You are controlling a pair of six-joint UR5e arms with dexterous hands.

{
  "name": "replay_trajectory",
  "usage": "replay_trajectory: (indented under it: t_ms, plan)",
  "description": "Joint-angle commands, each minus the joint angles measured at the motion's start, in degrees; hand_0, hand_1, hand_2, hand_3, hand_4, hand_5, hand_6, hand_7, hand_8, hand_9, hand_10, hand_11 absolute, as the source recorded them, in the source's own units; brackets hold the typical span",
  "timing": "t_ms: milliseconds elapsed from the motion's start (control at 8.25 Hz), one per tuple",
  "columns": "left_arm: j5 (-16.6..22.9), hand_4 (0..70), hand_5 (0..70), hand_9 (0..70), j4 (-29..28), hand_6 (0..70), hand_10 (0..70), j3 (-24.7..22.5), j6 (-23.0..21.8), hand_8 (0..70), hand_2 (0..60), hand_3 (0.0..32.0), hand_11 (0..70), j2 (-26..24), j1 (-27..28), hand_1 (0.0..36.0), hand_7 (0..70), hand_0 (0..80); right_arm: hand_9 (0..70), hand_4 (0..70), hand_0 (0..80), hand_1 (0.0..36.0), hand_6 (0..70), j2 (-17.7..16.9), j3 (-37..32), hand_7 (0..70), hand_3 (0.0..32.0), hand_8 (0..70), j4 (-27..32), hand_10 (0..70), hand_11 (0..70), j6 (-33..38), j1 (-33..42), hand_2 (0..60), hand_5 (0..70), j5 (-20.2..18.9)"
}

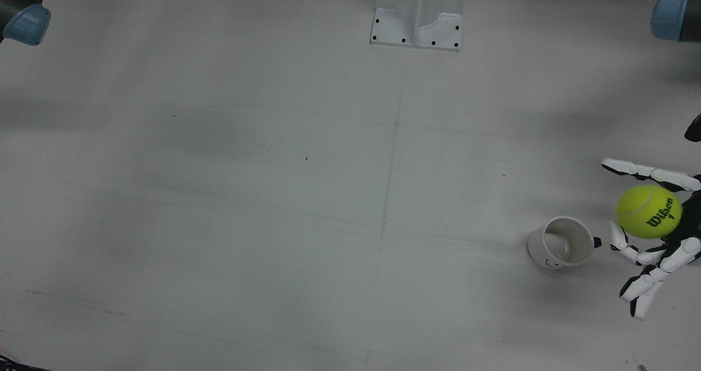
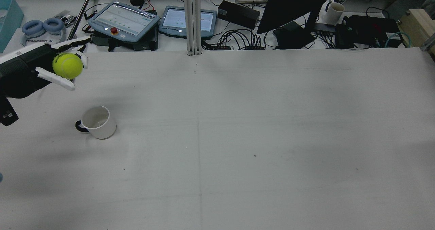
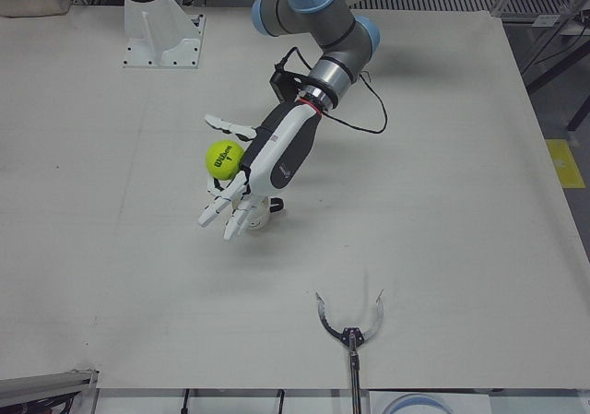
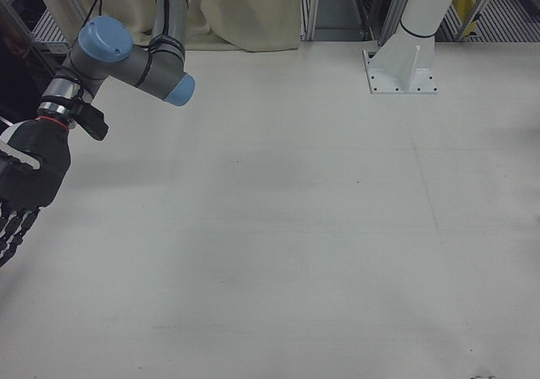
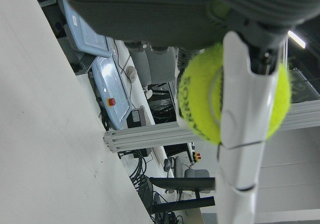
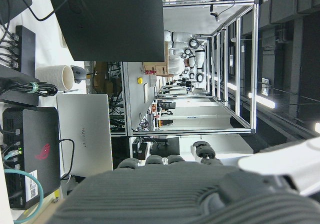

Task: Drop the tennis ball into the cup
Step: 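Open the left hand fingers to release the ball into the mug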

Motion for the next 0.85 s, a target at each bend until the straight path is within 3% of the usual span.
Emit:
replay_trajectory:
  t_ms: [0,364,485,606,727]
  plan:
    - [0.0,9.3,4.8,2.9,-1.01,1.6,0.0,-0.14,-0.02,0.0,0.7,0.0,0.0,0.64,0.13,30.2,21.6,63.8,0.0,0.0,0.0,0.0,0.0,0.0,0.0,0.0,0.0,0.0,0.0,0.0,0.0,0.0,0.0,0.0,0.0,0.0]
    - [0.0,10.1,4.0,3.1,-1.19,0.5,0.0,-0.32,-0.37,0.0,1.1,0.0,0.0,0.46,0.04,30.5,22.7,63.4,0.0,0.0,0.0,0.0,0.0,0.0,0.0,0.0,0.0,0.0,0.0,0.0,0.0,0.0,0.0,0.0,0.0,0.0]
    - [0.09,9.0,3.7,3.1,-1.19,0.5,0.0,-1.1,-0.89,0.0,5.2,0.0,0.0,0.11,-0.39,29.8,22.7,60.8,0.0,0.0,0.0,0.0,0.0,0.0,0.09,0.0,0.0,0.0,0.0,0.0,0.0,0.0,0.0,0.0,0.0,0.0]
    - [0.17,5.0,4.8,2.7,-0.58,2.0,0.0,-2.5,-0.81,0.0,10.3,0.0,0.0,0.19,-2.05,30.5,20.8,59.9,0.0,0.0,0.0,0.0,0.0,0.0,0.09,0.0,0.0,0.0,0.0,0.0,0.0,0.0,0.0,0.0,0.0,0.0]
    - [0.35,0.0,5.2,2.0,0.65,5.2,0.0,-1.82,-0.46,0.7,11.0,0.0,0.0,-1.54,-7.02,30.2,17.1,58.6,0.0,0.0,0.0,0.0,0.0,0.0,0.09,0.0,0.0,0.0,0.0,0.0,0.0,0.0,0.0,0.0,0.0,0.0]
